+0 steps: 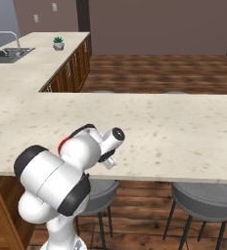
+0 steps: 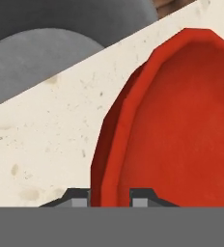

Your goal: Pick up the bowls from the cabinet and place each bowl in front of a stool on the dining counter.

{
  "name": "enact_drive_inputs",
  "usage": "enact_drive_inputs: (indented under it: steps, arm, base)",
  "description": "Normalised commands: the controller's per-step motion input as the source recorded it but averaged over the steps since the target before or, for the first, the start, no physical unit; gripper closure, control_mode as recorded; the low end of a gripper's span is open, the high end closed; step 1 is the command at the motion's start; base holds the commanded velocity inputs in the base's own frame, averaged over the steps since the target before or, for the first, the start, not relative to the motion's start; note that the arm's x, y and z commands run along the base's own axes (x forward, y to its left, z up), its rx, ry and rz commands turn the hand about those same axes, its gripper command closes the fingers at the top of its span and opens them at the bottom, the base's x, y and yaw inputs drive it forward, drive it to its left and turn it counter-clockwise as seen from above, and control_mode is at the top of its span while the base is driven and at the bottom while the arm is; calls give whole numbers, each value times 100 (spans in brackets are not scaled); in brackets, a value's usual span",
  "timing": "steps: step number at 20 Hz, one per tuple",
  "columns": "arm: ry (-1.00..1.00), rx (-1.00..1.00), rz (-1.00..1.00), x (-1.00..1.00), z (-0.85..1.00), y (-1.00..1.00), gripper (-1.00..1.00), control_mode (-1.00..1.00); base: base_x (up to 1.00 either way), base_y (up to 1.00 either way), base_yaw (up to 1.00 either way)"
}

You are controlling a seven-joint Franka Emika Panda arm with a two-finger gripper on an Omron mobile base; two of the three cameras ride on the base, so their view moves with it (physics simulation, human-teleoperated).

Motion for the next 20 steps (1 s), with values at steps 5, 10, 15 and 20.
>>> enact_drive_inputs:
  steps: [5, 10, 15, 20]
  arm:
    - [0, 2, 0, 20, -9, 0, 100, -100]
    - [0, 1, 0, 28, -4, 0, 100, -100]
    - [0, 0, 0, 9, 0, 3, 100, -100]
    - [0, 0, 0, 0, -1, 4, -100, -100]
  base:
    - [0, 0, 0]
    - [0, 0, 0]
    - [0, 0, 0]
    - [0, 0, 0]
